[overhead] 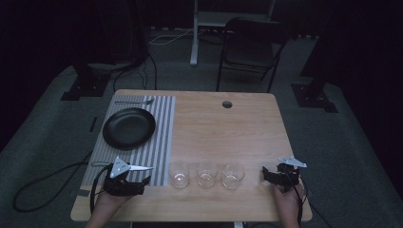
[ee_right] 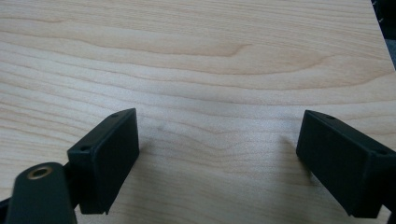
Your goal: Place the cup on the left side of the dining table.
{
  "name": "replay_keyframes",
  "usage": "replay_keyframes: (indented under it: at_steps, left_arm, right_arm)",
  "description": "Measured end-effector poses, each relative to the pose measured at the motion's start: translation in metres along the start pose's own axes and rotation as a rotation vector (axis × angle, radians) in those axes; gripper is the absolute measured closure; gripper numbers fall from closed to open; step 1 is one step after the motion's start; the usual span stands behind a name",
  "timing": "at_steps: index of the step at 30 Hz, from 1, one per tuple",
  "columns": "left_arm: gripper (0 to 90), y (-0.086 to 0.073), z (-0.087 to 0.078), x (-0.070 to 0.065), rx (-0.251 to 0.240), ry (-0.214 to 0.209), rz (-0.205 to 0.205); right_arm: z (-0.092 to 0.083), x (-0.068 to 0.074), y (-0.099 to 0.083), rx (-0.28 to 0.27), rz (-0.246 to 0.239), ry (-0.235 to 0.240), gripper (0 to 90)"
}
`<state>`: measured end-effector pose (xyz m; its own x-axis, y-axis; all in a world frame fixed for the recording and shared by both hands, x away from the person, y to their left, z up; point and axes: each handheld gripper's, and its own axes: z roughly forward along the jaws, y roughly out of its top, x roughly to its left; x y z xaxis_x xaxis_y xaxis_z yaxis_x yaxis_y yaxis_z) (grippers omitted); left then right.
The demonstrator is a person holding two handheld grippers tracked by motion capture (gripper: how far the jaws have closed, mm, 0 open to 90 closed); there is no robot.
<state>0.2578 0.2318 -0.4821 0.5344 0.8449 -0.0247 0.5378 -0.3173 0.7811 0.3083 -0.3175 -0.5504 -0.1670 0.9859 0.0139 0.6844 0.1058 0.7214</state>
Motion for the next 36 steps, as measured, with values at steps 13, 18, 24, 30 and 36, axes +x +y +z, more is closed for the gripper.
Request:
replay_keyframes:
  at_steps: [13,18,24,30,36]
  left_arm:
    - [5.2,0.028,0.003,-0.020,-0.026,-0.078,0.071]
    - [5.1,0.037,0.006,-0.028,-0.035,-0.111,0.106]
    - [5.1,0.048,0.013,-0.040,-0.039,-0.150,0.152]
    - [5.2,0.055,0.021,-0.051,-0.034,-0.183,0.180]
    - [5.2,0.063,0.029,-0.061,-0.026,-0.217,0.213]
  right_arm:
    - [0.000,0.000,0.000,0.000,0.000,0.000,12.6]
    - [0.000,0.000,0.000,-0.001,-0.002,0.000,12.6]
    - [0.000,0.000,0.000,-0.001,-0.002,0.000,12.6]
    - [0.000,0.000,0.000,-0.001,-0.001,0.000,12.6]
    - [0.000,0.000,0.000,-0.001,-0.002,0.000,12.6]
